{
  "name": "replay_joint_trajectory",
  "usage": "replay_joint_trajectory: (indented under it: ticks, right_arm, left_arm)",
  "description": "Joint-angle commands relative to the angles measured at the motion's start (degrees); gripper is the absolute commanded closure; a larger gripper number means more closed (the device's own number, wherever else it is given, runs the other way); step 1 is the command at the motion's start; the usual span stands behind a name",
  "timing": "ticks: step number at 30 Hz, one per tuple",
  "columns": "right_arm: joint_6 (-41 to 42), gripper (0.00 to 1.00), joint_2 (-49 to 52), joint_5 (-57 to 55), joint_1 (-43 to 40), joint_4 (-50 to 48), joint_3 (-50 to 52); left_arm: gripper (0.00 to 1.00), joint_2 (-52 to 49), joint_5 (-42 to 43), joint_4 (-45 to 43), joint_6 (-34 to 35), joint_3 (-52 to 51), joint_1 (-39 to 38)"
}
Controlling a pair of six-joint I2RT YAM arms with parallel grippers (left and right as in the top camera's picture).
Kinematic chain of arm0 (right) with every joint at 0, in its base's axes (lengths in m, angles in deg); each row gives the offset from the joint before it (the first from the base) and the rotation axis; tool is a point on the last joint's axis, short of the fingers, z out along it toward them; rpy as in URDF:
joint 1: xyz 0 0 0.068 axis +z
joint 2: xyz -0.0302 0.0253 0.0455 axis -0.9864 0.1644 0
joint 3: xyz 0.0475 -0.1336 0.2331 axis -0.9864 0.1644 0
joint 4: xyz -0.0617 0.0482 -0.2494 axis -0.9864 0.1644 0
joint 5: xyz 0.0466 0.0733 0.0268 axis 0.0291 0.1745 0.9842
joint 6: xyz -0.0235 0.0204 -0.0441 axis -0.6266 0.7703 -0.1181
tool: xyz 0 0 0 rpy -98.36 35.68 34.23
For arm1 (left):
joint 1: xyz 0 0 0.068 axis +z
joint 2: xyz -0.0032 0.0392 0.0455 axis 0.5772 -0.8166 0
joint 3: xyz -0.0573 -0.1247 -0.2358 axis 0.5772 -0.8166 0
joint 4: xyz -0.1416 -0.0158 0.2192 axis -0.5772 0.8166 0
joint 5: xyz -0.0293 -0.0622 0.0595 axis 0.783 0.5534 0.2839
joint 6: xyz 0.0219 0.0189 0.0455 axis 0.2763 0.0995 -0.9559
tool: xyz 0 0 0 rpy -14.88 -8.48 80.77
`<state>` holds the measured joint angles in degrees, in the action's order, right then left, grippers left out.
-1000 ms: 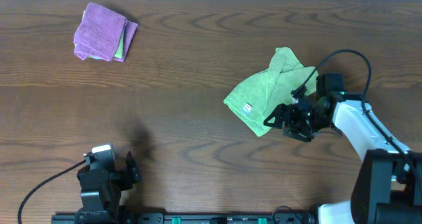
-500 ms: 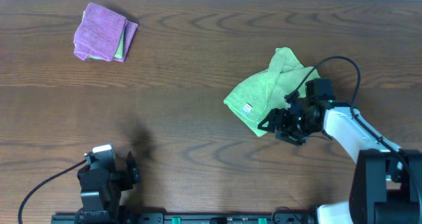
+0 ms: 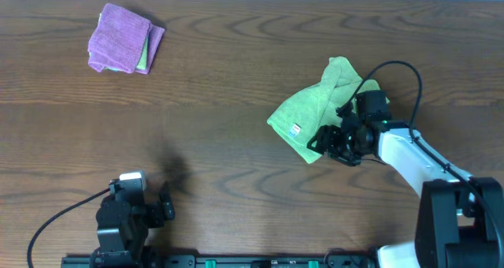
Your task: Fold the cloth
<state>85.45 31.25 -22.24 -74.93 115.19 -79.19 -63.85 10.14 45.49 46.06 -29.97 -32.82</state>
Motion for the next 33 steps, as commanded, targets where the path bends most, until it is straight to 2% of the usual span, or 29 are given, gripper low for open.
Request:
replay_joint_trajectory:
  ticks: [1,12,19,24,29,31,33]
  right_arm:
    - [2.6,0.33,-0.9,-2.1,1.2,-0.6,0.4]
    - [4.1,0.34,-0.9,-4.7,2.4,-1.1,0.6]
    - [4.9,0.36,0.5,-4.9,2.4,-2.4,0.8]
    - [6.4,0.42,3.0,-4.6,2.4,-2.6,0.8]
    - [6.4,0.55,4.7,-4.0,3.3,-3.0,0.8]
    - [6.4,0.72,4.7,-4.0,3.8,-3.3,0.8]
    - [6.3,0.96,4.7,-4.1,3.8,-3.4,0.8]
  left_arm:
    - [0.05,0.4,4.7,-0.5,-0.7,-0.9,-0.3]
    - [0.05,0.4,15.2,-5.1,-0.6,-0.9,-0.3]
    - [0.05,0.4,18.8,-5.4,-0.3,-0.9,-0.3]
    - [0.05,0.4,19.8,-7.8,7.5,-0.9,-0.3]
    - [0.05,0.3,20.2,-13.1,16.5,-0.7,-0.3]
    - [0.05,0.1,21.8,-14.8,18.6,-0.5,-0.3]
    - [0.05,-1.2,24.3,-15.6,22.1,0.4,-0.3]
